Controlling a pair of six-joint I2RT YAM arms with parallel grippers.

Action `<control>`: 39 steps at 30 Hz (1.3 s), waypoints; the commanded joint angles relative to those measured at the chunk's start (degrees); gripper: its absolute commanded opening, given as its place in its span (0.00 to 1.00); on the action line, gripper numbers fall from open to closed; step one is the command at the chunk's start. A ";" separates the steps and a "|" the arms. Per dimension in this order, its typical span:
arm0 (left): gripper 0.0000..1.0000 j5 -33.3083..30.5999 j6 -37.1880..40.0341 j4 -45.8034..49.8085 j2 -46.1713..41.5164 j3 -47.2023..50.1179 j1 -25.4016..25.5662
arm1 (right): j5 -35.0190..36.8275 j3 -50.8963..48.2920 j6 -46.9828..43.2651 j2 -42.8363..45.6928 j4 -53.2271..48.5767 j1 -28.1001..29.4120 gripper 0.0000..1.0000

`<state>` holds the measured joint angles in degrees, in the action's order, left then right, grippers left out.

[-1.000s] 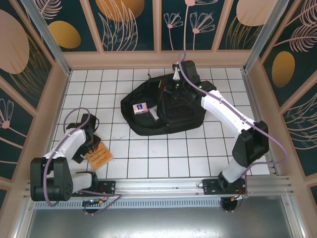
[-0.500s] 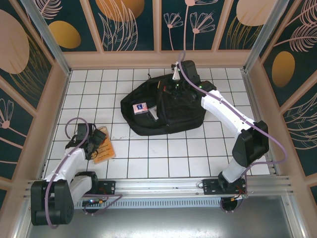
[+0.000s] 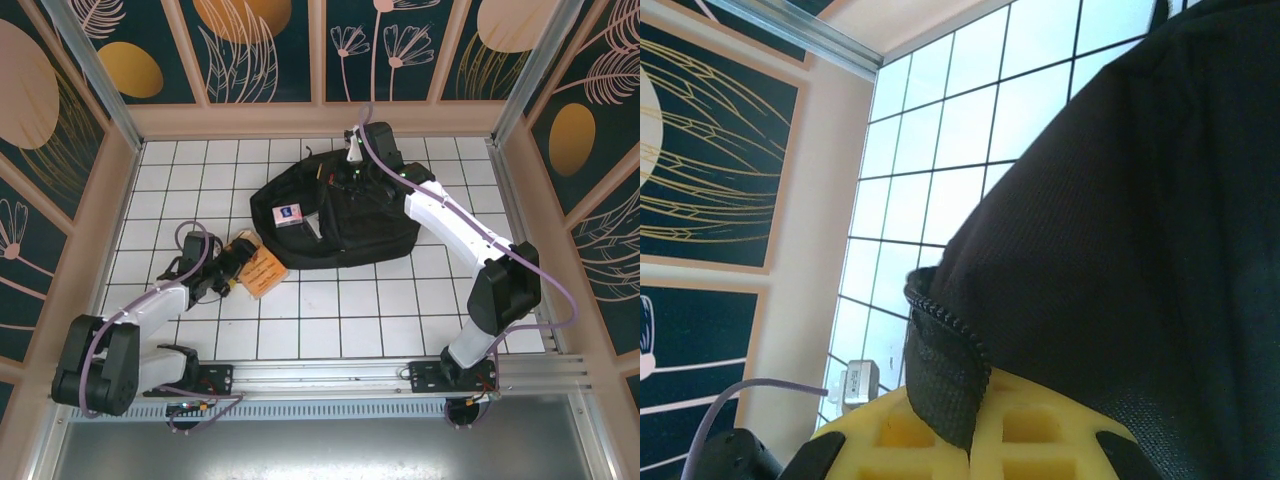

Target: Pack books, pencil case, and school supplies into a backpack

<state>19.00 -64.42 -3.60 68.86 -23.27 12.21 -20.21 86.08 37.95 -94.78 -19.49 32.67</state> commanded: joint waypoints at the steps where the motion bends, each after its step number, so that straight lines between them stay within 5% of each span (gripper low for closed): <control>1: 0.99 5.10 -1.15 -4.76 -4.25 0.51 0.27 | -1.24 0.00 -0.78 -0.15 -0.69 0.52 0.00; 12: 0.99 -6.71 8.92 11.77 -5.09 -2.42 0.27 | -2.04 -0.14 -2.09 -0.79 -2.63 1.23 0.00; 39: 0.99 0.15 7.91 -11.94 11.35 1.56 0.26 | -6.50 -0.03 -3.11 -12.88 -2.39 6.91 0.00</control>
<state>15.18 -57.30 2.37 72.36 -25.15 11.90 -25.87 85.12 35.86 -106.45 -19.68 39.20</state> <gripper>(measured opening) 0.985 0.067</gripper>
